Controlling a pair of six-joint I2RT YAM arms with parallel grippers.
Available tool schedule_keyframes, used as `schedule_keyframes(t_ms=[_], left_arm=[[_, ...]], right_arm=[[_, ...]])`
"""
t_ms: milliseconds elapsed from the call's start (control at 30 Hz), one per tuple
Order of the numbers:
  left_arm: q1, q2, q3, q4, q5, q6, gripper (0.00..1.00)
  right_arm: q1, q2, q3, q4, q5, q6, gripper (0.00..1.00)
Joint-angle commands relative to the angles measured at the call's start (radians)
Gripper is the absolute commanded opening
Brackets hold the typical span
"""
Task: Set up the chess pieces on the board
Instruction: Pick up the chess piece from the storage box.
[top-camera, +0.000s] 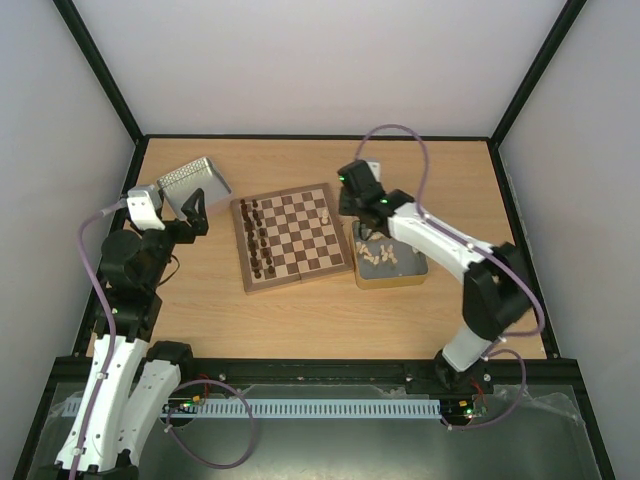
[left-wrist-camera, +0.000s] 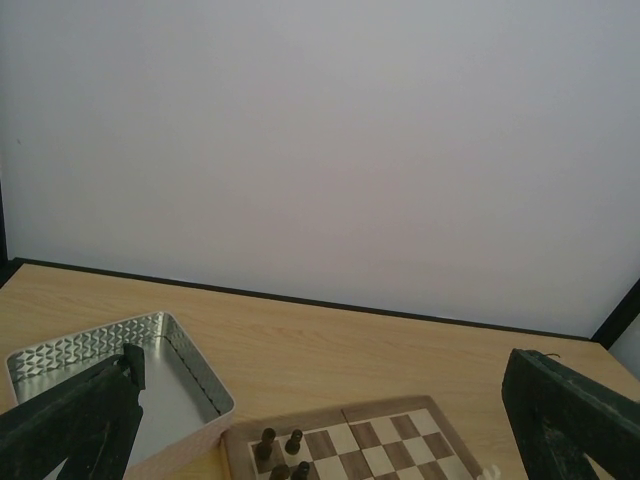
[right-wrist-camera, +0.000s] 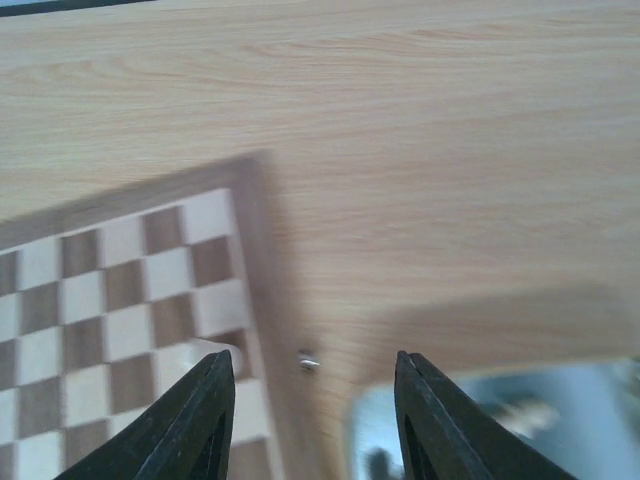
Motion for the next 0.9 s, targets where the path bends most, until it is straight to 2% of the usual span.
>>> schedule_keyframes(t_ms=[0,167,300,533,867], left_arm=[[-0.003,0.004,-0.007,0.018,0.001,0.013,1.0],[-0.003,0.011,-0.006,0.021,0.01,0.011,1.0],[-0.003,0.017,-0.006,0.021,0.008,0.011,1.0],[-0.003,0.012,-0.009,0.015,0.001,0.011,1.0],[-0.003,0.006,-0.01,0.014,-0.01,0.016,1.0]], right_arm=[[-0.086,-0.153,-0.185,-0.007,0.058,0.06,0.43],[-0.191,-0.224,-0.365,0.048,-0.05,0.095,0.41],[-0.207,-0.182,-0.404,0.071,-0.14,0.103,0.36],[-0.208,-0.131,-0.403,0.029,0.015,0.144,0.34],[-0.208,-0.107,-0.477,0.04,-0.023,0.171,0.23]])
